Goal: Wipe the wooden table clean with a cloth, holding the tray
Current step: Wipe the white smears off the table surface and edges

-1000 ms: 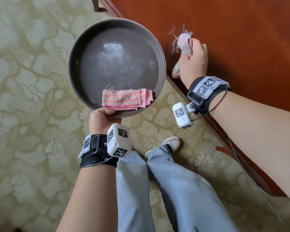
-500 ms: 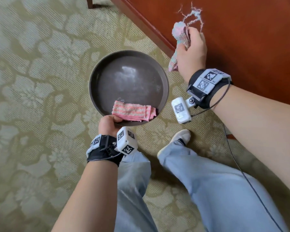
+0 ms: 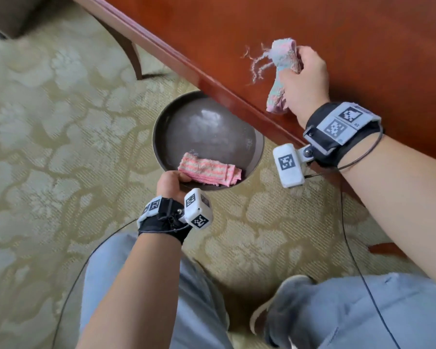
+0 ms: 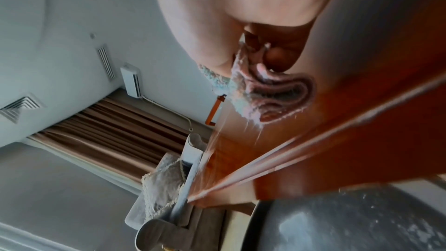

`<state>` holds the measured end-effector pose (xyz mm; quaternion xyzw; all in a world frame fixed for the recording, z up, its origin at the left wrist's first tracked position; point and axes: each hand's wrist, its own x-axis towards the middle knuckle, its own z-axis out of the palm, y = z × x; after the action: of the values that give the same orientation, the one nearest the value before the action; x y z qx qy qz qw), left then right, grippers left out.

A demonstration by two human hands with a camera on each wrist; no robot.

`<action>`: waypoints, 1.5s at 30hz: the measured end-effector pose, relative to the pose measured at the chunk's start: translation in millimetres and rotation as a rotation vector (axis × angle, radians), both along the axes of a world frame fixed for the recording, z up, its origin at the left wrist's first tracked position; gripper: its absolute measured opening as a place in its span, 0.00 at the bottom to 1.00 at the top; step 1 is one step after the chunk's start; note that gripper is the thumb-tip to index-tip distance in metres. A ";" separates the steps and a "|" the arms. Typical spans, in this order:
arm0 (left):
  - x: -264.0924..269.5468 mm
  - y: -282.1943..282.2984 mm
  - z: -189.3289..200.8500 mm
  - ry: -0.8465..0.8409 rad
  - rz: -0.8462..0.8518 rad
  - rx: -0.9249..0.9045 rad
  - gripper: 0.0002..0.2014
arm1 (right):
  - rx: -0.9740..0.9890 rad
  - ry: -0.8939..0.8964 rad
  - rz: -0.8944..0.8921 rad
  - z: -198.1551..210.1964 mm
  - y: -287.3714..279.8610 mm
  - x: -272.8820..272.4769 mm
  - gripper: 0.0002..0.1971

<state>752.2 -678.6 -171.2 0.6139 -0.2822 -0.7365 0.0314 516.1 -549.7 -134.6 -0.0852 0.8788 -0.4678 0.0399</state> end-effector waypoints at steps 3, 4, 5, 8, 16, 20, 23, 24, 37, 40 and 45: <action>-7.7 1.1 -13.4 0.069 0.001 -0.025 0.13 | -0.021 0.055 -0.035 0.2 19.5 -18.4 0.16; -9.9 2.0 -18.5 0.101 0.001 -0.038 0.13 | -0.030 0.077 -0.052 -0.1 23.9 -24.8 0.16; -10.3 3.2 -23.7 0.126 0.010 -0.046 0.13 | -0.037 0.088 -0.067 -1.4 28.1 -31.4 0.16; -10.4 6.6 -41.7 0.229 0.055 -0.040 0.09 | -0.015 0.090 -0.065 -2.2 37.2 -45.4 0.15; -19.4 14.9 -58.6 0.282 0.111 -0.050 0.11 | 0.157 0.067 -0.019 -5.2 50.7 -53.9 0.14; -22.0 17.9 -54.2 0.304 0.166 -0.018 0.13 | 0.421 0.115 0.057 -4.3 51.6 -54.3 0.11; -23.2 15.7 -57.8 0.302 0.156 -0.043 0.13 | 0.528 0.136 0.088 -3.0 51.5 -55.4 0.10; -23.5 14.4 -58.3 0.297 0.149 -0.056 0.13 | 0.566 0.146 0.093 -2.5 51.2 -56.4 0.11; -37.5 -19.7 -71.8 0.259 -0.014 -0.052 0.13 | 0.799 0.033 0.241 -9.3 12.1 -69.7 0.19; -41.1 -24.7 -74.3 0.240 -0.043 -0.036 0.12 | 0.810 0.045 0.239 -7.4 -1.8 -72.8 0.19; -45.5 -31.3 -80.1 0.247 -0.076 -0.028 0.12 | 0.904 0.032 0.249 -6.5 -28.9 -80.9 0.19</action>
<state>706.7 -709.9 -251.3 0.5068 -0.3096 -0.8032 0.0464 435.2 -578.6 -141.1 -0.1711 0.9781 -0.0284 0.1152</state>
